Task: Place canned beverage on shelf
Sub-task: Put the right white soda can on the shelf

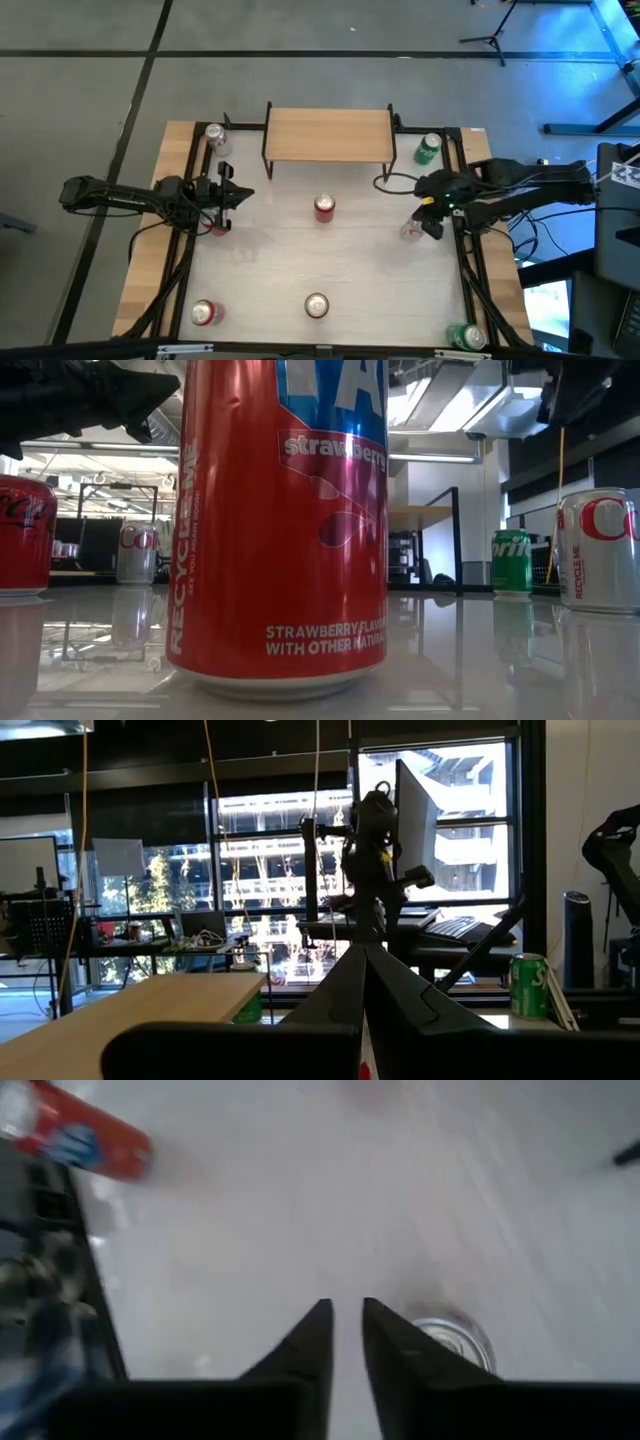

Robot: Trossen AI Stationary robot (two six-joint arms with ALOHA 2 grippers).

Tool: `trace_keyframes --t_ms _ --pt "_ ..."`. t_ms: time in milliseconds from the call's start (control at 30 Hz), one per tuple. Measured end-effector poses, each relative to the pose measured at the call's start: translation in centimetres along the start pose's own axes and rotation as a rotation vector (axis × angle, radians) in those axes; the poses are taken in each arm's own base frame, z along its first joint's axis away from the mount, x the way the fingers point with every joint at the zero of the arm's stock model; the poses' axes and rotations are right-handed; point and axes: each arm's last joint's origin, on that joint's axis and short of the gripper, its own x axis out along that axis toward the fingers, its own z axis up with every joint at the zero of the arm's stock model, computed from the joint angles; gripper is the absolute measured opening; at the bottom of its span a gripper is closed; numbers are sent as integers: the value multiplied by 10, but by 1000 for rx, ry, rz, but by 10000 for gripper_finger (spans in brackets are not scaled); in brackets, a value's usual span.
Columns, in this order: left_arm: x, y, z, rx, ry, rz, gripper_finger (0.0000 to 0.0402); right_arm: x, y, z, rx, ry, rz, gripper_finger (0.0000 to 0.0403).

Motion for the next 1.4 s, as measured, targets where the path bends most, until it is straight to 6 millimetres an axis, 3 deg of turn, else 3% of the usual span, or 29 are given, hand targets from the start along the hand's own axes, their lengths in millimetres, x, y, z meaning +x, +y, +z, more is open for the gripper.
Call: trace_keyframes --t_ms 333,500,700,1033,1400 --pt "0 1 0 -1 0 26 2 20 0 1 121 187 -56 277" --pt "0 1 0 -2 0 30 2 23 -2 2 182 176 -132 335" --pt "0 1 0 -1 0 30 2 22 -6 0 199 151 -242 348" --pt "0 1 0 -2 1 44 2 22 -6 1 174 139 -244 349" --pt "0 1 0 -3 0 44 2 33 -12 -6 394 145 -312 349"
